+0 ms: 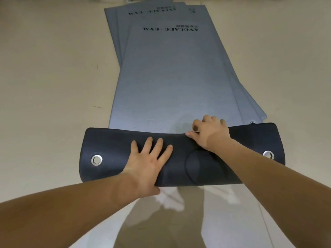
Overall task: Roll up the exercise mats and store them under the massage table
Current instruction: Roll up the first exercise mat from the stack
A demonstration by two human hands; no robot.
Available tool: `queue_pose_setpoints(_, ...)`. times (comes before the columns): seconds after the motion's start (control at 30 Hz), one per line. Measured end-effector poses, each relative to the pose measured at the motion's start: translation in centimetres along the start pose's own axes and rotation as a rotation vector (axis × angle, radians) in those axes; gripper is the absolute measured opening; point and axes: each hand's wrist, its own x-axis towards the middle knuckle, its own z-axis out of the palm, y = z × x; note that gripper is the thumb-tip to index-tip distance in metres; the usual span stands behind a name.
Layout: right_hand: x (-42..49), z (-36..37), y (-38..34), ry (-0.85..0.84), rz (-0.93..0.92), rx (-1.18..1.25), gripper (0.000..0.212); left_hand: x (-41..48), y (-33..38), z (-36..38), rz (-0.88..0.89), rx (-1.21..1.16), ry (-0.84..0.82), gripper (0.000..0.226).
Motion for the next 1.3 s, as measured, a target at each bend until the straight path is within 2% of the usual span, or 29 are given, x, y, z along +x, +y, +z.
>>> queue_pose_setpoints(0.1, -2.1, 1.1, -0.8, 0.292, -0.072, 0.015, 0.06, 1.2, -0.6, 1.0, 0.001, -0.037, -0.016, 0.131)
queue_pose_setpoints(0.13, -3.2, 1.0, -1.2, 0.334, -0.124, -0.003, 0.064, 1.5, -0.8, 1.4, 0.023, -0.043, -0.022, 0.131)
queue_pose_setpoints(0.17, -4.2, 0.8, -1.4, 0.274, -0.167, -0.037, 0.069, 1.9, -1.0, 1.7, 0.044, -0.049, -0.039, 0.131)
queue_pose_setpoints(0.2, -5.0, 0.7, -1.6, 0.138, -0.19, -0.075, 0.076, 2.2, -1.4, 1.9, 0.06, -0.067, -0.064, 0.131)
queue_pose_setpoints(0.27, -6.3, 1.3, -1.9, -0.128, -0.193, -0.175, 0.103, 3.0, -2.4, 2.0, 0.072, -0.147, -0.101, 0.131)
queue_pose_setpoints(0.3, -6.8, 2.0, -2.1, -0.171, -0.192, -0.228, 0.116, 3.3, -3.0, 2.0, 0.079, -0.193, -0.118, 0.131)
queue_pose_setpoints(0.37, -7.2, 3.5, -2.6, -0.133, -0.188, -0.271, 0.125, 3.8, -3.8, 1.7, 0.094, -0.261, -0.142, 0.13)
queue_pose_setpoints(0.47, -6.6, 4.7, -2.3, -0.114, -0.205, -0.24, 0.122, 3.7, -3.9, 1.5, 0.089, -0.265, -0.125, 0.126)
queue_pose_setpoints(0.63, -5.4, 4.3, -0.6, -0.2, -0.238, -0.069, 0.109, 1.8, -1.4, 1.8, 0.114, -0.013, -0.005, 0.116)
queue_pose_setpoints(0.7, -4.8, 3.6, -0.5, -0.242, -0.252, -0.013, 0.103, 1.5, -1.2, 1.9, 0.082, 0.008, -0.012, 0.113)
queue_pose_setpoints(0.83, -3.9, 1.0, -0.9, -0.339, -0.273, 0.026, 0.091, 1.7, -3.2, 0.2, 0.112, -0.229, -0.095, 0.097)
queue_pose_setpoints(0.93, -3.9, -0.6, -0.6, -0.544, -0.235, 0.116, 0.086, 1.3, -3.8, -1.6, 0.18, -0.375, -0.17, 0.079)
queue_pose_setpoints(1.07, -4.3, -1.2, 0.3, -0.826, -0.17, 0.274, 0.085, 1.0, -4.2, -3.8, 0.193, -0.571, -0.502, 0.073)
queue_pose_setpoints(1.13, -4.5, -0.6, 0.5, -0.909, -0.167, 0.345, 0.083, 1.1, -4.3, -3.9, 0.195, -0.64, -0.626, 0.076)
queue_pose_setpoints(1.2, -4.5, 0.5, 0.8, -0.881, -0.164, 0.367, 0.088, 1.3, -4.4, -3.1, 0.203, -0.668, -0.614, 0.082)
queue_pose_setpoints(1.3, -4.7, 2.0, 1.6, -0.738, -0.173, 0.361, 0.093, 1.8, -4.8, -1.6, 0.198, -0.693, -0.478, 0.089)
